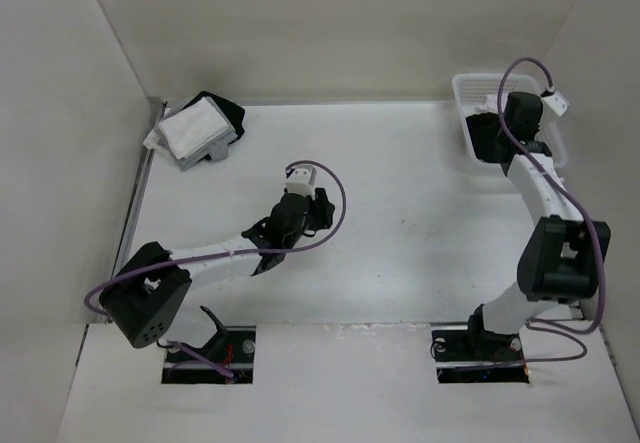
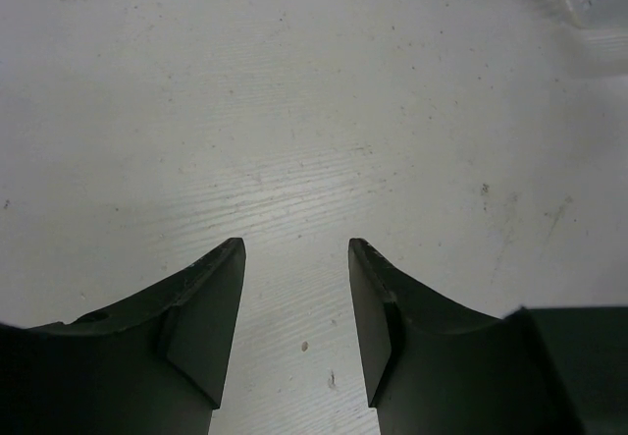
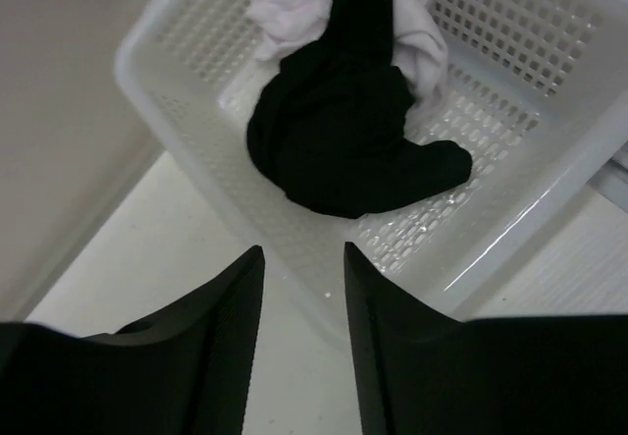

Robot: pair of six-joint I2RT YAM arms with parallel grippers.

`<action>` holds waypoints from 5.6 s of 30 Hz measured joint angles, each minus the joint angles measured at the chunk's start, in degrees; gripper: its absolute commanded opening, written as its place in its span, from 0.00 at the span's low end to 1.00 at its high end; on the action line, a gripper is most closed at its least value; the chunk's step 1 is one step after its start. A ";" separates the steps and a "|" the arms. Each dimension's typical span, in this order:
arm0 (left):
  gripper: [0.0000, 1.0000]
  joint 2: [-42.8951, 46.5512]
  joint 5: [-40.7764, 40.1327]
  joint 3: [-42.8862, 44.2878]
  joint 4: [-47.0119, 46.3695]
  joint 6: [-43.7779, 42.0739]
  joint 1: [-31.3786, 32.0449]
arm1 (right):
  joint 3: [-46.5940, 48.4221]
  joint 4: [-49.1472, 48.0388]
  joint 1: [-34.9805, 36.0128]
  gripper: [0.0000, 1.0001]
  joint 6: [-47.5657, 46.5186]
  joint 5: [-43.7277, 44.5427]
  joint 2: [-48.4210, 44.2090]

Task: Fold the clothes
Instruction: Grab the tank top from the pile, then move the tank top to the center of the board, then flatten the tank top out

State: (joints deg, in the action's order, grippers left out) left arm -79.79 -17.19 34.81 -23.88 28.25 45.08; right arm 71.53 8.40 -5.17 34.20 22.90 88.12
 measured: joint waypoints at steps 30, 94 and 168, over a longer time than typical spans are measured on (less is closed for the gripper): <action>0.44 -2.32 5.55 -0.33 -5.97 0.87 0.00 | 16.63 -5.40 -9.07 0.00 -3.13 -12.22 26.58; 0.33 -18.36 -6.16 8.28 7.82 8.76 15.96 | -46.07 -35.10 37.73 0.37 19.71 -18.62 -2.29; 0.41 3.91 -17.42 4.15 27.87 1.42 -13.25 | -30.62 -10.47 41.18 0.25 2.16 -11.39 -11.50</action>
State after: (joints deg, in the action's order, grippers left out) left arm -75.88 -34.61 38.96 3.99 29.67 31.83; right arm 40.91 -2.07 36.01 36.36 11.51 76.62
